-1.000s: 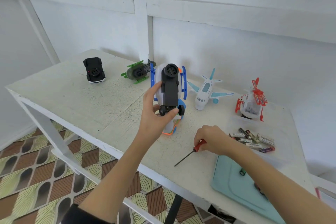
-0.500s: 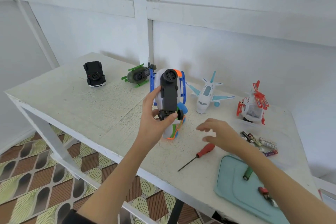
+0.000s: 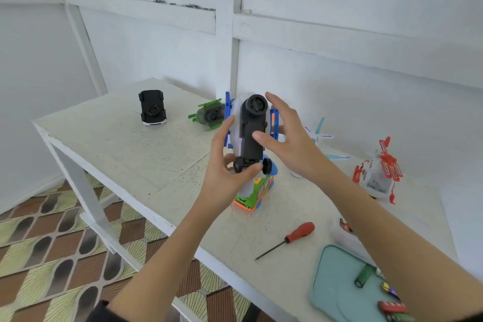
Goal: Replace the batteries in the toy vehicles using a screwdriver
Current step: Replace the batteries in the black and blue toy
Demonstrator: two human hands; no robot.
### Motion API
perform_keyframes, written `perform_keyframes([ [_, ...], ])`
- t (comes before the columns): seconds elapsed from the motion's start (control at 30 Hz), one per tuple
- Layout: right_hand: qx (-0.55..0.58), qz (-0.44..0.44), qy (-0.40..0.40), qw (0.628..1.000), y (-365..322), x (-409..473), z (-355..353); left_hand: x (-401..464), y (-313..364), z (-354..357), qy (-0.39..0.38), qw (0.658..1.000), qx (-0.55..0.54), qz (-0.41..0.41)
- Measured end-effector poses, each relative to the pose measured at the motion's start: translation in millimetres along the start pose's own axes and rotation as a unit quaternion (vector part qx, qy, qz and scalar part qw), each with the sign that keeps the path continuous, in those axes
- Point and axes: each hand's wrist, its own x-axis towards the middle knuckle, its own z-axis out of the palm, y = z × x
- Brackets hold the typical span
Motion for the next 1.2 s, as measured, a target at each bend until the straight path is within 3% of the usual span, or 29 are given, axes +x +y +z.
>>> perform_keyframes([
  [0.17,0.118,0.03,-0.062,0.991,-3.8,16.4,18.3,3.3,-1.6,-18.5,0.02,0.999,0.006,-0.026],
  [0.3,0.072,-0.023,-0.021,0.997,-4.0,33.2,31.4,22.0,5.9,-44.7,-0.02,0.999,0.008,-0.036],
  [0.47,0.066,-0.09,-0.005,0.994,-5.3,57.4,56.9,53.1,-0.4,-76.1,0.012,1.0,0.027,0.009],
  [0.57,0.099,-0.026,0.004,0.995,-13.1,75.6,74.1,67.3,-9.5,-99.7,0.007,0.999,0.028,0.017],
  [0.63,0.229,0.113,0.051,0.966,-23.7,94.1,83.2,76.9,-14.4,-119.0,-0.003,0.999,0.041,0.029],
  [0.7,0.337,0.226,0.007,0.914,-29.1,110.7,89.2,87.4,-18.9,-139.6,-0.019,0.997,0.062,0.042],
  [0.83,0.383,0.313,-0.099,0.863,-31.4,127.7,92.7,107.8,-29.9,-175.9,-0.064,0.989,0.105,0.077],
  [0.97,0.411,0.329,-0.134,0.839,-33.9,138.3,105.8,124.7,-44.4,-203.8,-0.105,0.975,0.141,0.138],
  [1.2,0.432,0.293,0.024,0.853,-20.5,147.7,143.5,131.4,-62.0,-222.7,-0.108,0.953,0.24,0.149],
])
